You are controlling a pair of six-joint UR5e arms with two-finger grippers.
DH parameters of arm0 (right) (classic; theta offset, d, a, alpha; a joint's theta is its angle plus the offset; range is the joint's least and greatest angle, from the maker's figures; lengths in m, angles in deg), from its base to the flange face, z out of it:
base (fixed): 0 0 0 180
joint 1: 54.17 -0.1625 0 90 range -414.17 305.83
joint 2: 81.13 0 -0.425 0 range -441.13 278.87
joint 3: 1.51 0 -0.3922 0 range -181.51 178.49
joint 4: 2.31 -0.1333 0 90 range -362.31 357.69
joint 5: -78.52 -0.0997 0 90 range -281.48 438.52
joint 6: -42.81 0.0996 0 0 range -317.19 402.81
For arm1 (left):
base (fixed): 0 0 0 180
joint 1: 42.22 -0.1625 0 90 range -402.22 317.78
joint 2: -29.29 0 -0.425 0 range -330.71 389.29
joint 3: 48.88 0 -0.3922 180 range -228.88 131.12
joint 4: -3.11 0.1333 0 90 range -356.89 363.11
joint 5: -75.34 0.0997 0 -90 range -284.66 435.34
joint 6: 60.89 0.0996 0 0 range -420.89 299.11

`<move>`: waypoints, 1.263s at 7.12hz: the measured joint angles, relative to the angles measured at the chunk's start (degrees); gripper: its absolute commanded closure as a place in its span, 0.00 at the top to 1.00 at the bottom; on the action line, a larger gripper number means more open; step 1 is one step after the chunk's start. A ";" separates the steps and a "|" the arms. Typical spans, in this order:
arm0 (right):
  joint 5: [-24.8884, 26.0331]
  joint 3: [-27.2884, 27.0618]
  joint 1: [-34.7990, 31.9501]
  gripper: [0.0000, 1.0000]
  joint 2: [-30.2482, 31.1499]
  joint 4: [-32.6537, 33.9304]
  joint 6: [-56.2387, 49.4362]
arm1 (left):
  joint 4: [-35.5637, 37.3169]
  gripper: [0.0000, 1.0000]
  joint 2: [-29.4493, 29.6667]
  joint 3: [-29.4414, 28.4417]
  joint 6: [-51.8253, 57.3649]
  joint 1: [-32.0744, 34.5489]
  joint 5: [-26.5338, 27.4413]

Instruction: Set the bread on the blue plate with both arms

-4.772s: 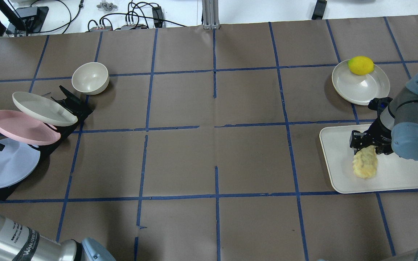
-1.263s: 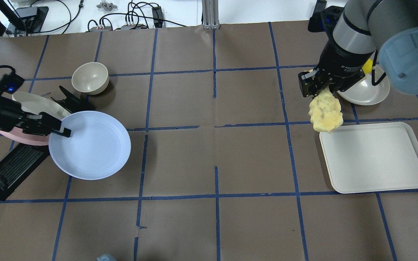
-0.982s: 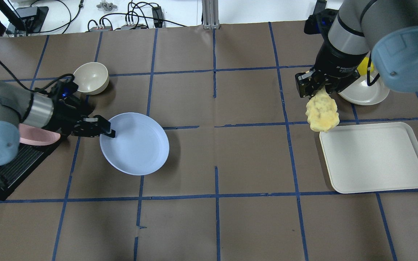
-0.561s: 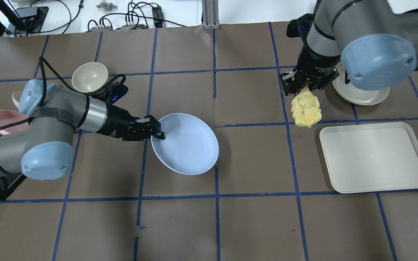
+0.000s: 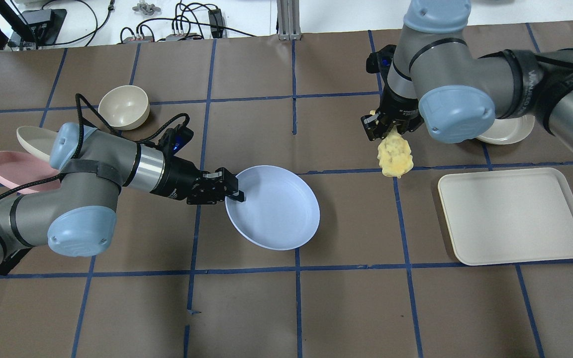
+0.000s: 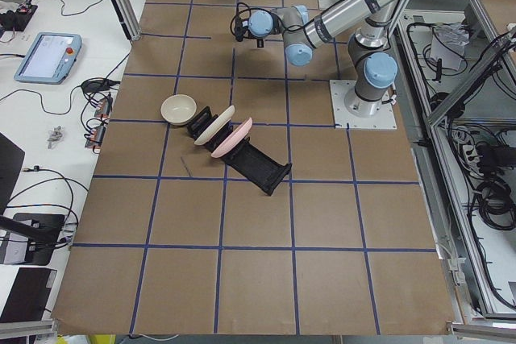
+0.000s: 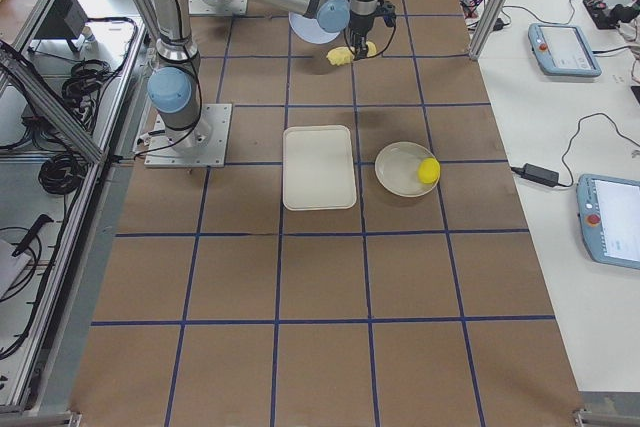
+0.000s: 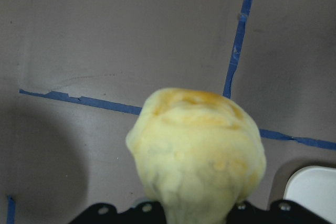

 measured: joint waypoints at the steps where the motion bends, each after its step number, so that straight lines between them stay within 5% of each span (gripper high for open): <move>1: 0.13 -0.39 -0.07 0.07 -0.26 0.85 0.01 | 0.31 1.00 1.04 0.06 -0.27 0.05 -0.09; 5: 0.10 -0.01 -0.35 0.07 -0.38 1.33 1.56 | 0.82 1.00 1.96 -0.57 -0.79 0.07 2.44; 9: -0.03 3.32 -9.76 0.07 -2.83 0.99 15.31 | -1.29 1.00 0.00 -5.43 9.37 -0.56 30.30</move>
